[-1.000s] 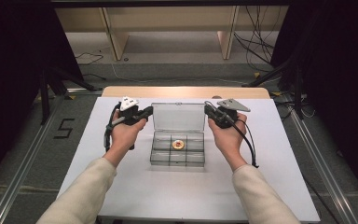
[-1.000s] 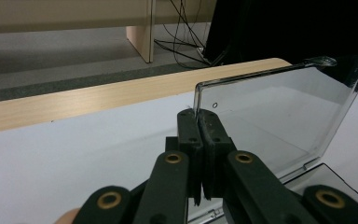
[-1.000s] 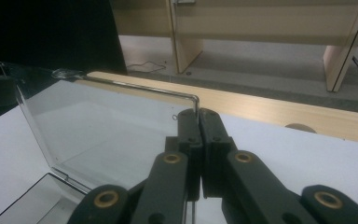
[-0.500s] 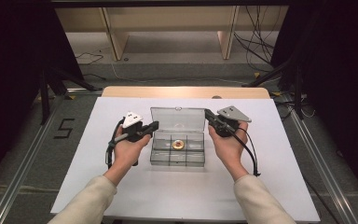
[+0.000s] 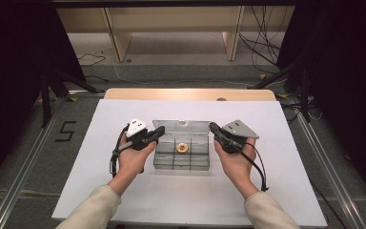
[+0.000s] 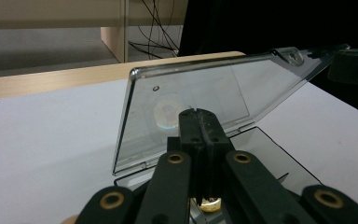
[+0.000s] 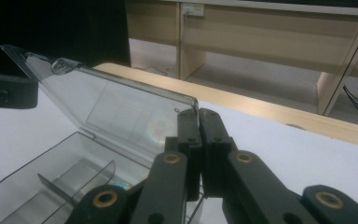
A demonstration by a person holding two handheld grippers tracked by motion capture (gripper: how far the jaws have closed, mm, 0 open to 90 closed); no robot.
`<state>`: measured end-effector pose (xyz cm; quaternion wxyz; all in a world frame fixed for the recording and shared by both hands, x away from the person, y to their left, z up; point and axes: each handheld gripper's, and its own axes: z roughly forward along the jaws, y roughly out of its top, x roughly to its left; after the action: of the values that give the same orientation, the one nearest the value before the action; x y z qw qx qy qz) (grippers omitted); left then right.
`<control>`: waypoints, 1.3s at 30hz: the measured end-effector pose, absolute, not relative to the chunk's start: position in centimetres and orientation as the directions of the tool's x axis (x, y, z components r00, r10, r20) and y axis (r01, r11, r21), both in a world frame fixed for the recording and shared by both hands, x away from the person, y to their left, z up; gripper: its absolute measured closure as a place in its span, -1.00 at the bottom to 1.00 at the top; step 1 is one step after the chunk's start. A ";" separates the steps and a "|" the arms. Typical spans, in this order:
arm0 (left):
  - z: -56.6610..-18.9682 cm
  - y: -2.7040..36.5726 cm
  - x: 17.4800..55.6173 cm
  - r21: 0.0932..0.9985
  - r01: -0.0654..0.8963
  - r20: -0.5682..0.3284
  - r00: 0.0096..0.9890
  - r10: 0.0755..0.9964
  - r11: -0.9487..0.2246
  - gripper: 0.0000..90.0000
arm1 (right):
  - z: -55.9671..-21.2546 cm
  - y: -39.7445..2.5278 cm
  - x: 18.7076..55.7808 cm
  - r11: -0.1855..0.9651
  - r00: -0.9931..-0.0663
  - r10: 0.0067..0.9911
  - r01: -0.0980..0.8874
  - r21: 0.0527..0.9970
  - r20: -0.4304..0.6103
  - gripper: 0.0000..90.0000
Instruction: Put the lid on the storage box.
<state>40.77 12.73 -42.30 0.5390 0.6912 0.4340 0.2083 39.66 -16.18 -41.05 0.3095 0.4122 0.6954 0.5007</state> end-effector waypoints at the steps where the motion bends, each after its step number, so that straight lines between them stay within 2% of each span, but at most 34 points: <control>1: -42.3 12.7 40.7 0.926 0.376 -0.184 0.537 0.823 -0.039 1.00 | -41.1 -16.2 39.5 0.162 -0.471 0.882 0.264 0.951 -0.020 0.97; 25: -42.3 12.6 39.6 0.930 0.364 -0.176 0.554 0.813 -0.047 1.00 | -41.6 -16.6 37.9 0.174 -0.506 0.863 0.290 0.941 -0.003 0.93; 31: -42.4 12.7 39.3 0.931 0.363 -0.176 0.557 0.812 -0.047 1.00 | -41.4 -17.0 37.6 0.168 -0.518 0.855 0.304 0.938 0.014 0.80; 39: -42.5 12.6 39.0 0.929 0.366 -0.172 0.565 0.807 -0.058 1.00 | -41.3 -18.5 36.9 0.176 -0.527 0.849 0.358 0.917 0.042 0.50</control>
<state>39.01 12.62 -42.51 0.5428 0.6986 0.4197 0.2029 36.86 -18.47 -41.30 0.2513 0.4165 0.7246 0.4881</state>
